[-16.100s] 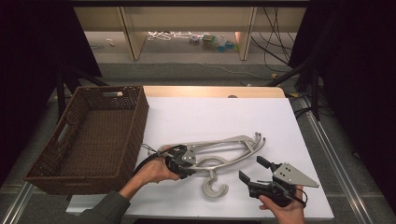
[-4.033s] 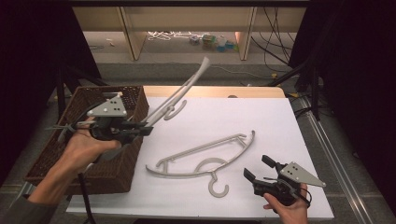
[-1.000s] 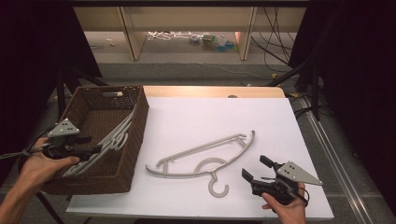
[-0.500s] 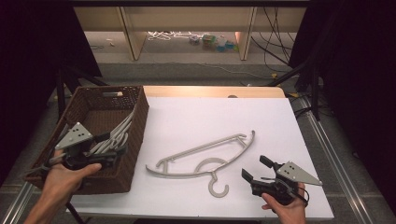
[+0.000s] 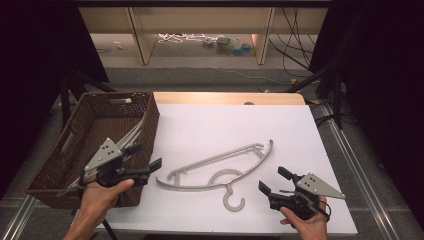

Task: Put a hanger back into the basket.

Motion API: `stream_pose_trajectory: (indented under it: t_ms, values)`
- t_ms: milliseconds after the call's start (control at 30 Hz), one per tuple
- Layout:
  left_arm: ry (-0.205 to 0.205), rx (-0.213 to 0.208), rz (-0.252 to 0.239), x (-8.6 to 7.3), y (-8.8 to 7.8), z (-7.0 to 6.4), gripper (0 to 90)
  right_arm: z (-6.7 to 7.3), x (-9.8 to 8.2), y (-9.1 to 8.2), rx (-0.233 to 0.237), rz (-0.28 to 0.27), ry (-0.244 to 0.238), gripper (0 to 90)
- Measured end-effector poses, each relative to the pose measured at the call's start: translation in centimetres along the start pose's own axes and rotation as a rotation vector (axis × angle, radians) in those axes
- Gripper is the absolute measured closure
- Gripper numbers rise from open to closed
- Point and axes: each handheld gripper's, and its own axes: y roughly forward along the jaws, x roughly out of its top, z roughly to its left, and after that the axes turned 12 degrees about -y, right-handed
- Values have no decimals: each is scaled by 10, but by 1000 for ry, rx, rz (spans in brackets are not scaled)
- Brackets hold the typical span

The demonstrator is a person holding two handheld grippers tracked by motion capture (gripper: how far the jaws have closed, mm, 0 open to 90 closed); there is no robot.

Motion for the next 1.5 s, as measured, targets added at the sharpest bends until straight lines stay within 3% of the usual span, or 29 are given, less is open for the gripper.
stream_pose_trajectory:
  t_ms: [167,500,733,800,833,900,1000,1100,1200,1233,1433,1500]
  values:
    - [-8,-28,-12,-13,11,-5,162,1,0,0,-3,2,1,164]
    - [26,-50,-18,-37,24,-21,159,1,1,-1,9,1,4,158]
    - [89,-56,13,-53,36,-38,160,1,1,-3,5,-7,9,155]
    - [73,-63,30,-60,40,-42,161,1,1,-2,9,-39,16,155]
    - [68,-63,35,-61,42,-44,161,1,1,-4,7,-20,3,154]
    - [41,-72,37,-63,44,-47,162,2,1,-3,13,-33,6,155]
    - [59,-96,32,-66,50,-56,166,1,1,-5,4,-17,-3,154]
    - [101,-102,65,-70,60,-65,163,2,1,-5,8,-18,2,154]
    - [109,-106,88,-71,73,-68,163,2,1,-4,18,-31,-1,155]
    - [114,-110,92,-71,77,-69,163,2,1,-5,12,-11,-5,155]
    - [147,-117,163,-72,98,-64,197,3,1,-3,17,-20,-14,155]
    - [169,-144,204,-71,105,-64,219,4,2,-3,16,-3,-12,155]
